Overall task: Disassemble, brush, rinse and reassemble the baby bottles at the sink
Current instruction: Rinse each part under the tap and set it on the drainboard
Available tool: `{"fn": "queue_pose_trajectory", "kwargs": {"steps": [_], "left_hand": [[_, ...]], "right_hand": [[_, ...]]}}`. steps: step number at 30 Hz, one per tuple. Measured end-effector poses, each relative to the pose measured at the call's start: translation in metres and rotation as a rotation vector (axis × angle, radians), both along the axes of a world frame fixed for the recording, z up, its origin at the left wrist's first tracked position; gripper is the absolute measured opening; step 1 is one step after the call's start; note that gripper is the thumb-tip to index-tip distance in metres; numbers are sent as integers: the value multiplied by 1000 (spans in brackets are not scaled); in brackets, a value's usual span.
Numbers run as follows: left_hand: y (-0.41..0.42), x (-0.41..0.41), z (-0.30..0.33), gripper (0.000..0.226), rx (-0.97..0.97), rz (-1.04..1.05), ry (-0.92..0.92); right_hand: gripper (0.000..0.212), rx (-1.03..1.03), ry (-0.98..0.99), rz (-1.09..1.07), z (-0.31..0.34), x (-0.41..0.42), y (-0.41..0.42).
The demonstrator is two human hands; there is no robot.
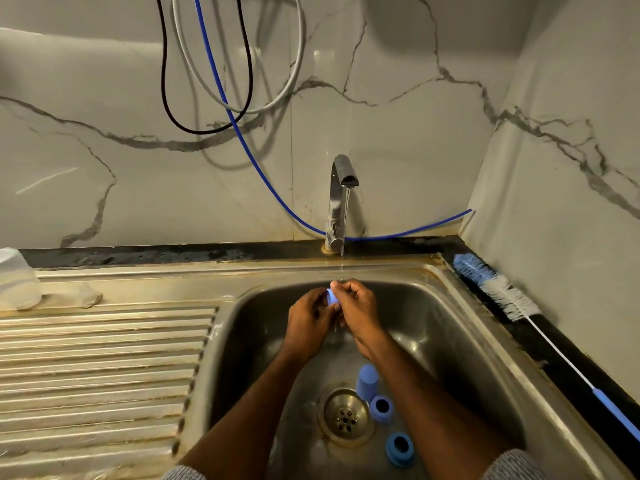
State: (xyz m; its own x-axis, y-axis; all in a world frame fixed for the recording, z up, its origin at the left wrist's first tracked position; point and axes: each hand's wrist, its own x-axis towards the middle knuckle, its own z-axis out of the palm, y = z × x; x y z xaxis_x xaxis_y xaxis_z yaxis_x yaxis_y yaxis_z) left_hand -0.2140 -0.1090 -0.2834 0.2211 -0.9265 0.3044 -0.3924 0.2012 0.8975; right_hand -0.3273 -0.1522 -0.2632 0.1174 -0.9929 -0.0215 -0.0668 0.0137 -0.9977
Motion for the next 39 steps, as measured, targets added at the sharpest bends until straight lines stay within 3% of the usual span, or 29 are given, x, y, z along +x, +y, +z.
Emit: {"fn": "queue_pose_trajectory", "kwargs": {"steps": [6, 8, 11, 15, 19, 23, 25, 29, 32, 39], "left_hand": [[6, -5, 6, 19, 157, -157, 452], [6, -5, 6, 19, 130, -135, 342], [5, -7, 1, 32, 14, -87, 25], [4, -7, 0, 38, -22, -99, 29], [8, -9, 6, 30, 80, -229, 356], [12, -17, 21, 29, 162, -308, 863], [12, -19, 26, 30, 193, -287, 1012], [11, -18, 29, 34, 226, -254, 1138], [9, -16, 29, 32, 228, -223, 1201], [4, -18, 25, 35, 209, -168, 1203]], "right_hand": [[9, 54, -127, 164, -5, -22, -1], [5, 1, -34, 107, -5, -19, 0], [22, -41, 46, -94, -2, -2, 0], [23, 134, -90, -157, 4, 6, -6], [32, 346, -207, -86, 6, -4, -13], [37, 302, -362, 75, 9, -20, -14], [38, 265, -388, 137, 11, -26, -13], [22, 239, -378, 218, 9, -33, -17], [25, 204, -372, 262, 9, -37, -20], [7, 162, -228, 246, 10, -24, -5]]}}
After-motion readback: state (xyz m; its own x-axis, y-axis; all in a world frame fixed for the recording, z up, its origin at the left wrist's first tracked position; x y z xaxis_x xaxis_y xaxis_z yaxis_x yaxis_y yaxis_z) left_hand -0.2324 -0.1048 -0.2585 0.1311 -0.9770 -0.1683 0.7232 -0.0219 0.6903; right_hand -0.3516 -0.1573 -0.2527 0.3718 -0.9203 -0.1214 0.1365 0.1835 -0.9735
